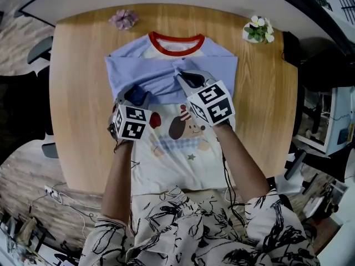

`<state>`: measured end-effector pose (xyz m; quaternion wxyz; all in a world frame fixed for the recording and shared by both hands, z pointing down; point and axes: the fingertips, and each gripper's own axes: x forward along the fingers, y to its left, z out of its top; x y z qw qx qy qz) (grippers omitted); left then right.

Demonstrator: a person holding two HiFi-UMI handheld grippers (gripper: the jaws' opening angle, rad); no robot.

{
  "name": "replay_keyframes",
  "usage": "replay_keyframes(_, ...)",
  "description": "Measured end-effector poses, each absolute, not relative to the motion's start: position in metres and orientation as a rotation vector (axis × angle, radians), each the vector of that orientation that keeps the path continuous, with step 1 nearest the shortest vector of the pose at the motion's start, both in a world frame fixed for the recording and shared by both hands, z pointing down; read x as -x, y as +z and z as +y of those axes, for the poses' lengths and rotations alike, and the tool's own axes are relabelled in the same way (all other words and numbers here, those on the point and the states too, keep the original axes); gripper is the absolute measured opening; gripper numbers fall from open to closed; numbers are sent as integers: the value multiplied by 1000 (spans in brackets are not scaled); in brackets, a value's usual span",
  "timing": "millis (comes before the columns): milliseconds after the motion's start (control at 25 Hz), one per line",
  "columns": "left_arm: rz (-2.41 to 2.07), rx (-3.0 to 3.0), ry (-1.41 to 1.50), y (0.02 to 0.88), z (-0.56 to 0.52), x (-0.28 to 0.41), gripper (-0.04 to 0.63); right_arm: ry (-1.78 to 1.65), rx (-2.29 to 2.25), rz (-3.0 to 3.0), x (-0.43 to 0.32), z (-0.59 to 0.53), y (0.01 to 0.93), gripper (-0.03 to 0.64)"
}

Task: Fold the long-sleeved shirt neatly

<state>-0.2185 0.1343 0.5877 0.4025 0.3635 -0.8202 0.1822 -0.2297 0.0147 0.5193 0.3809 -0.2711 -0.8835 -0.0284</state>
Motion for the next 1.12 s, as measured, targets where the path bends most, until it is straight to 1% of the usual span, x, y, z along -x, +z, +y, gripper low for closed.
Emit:
replay_keyframes(120,-2077,-909,455,587,137,217,198,55,628,-2299,231,-30,491,26)
replay_keyframes(280,-2071,-914,454,588,137,218,199,110,489,-2312,238,-109,478,26)
replay_keyframes(440,-2062,-918,463,588,136,219,199,199,411,-2204,238,-163,501,26)
replay_keyframes(640,-2056,-933,477,589,134,218,198,291,359,-2058,219,-179,550,28)
replay_keyframes(720,-2051,-941,491,588,134,217,201,332,329,-2103,217,-183,564,52)
replay_keyframes(760,-2048,-948,500,584,134,216,212,355,311,-2138,216,-187,566,80)
replay_keyframes(840,-2062,-976,501,571,129,213,255,385,292,-2212,213,-196,559,170)
replay_keyframes(880,-2084,-1003,493,561,123,211,256,394,307,-2244,209,-197,551,189)
replay_keyframes(1000,-2141,-1124,482,532,90,195,255,340,450,-2244,188,-177,535,175)
replay_keyframes(1120,-2148,-1205,456,522,54,177,250,206,539,-2140,163,-149,552,175)
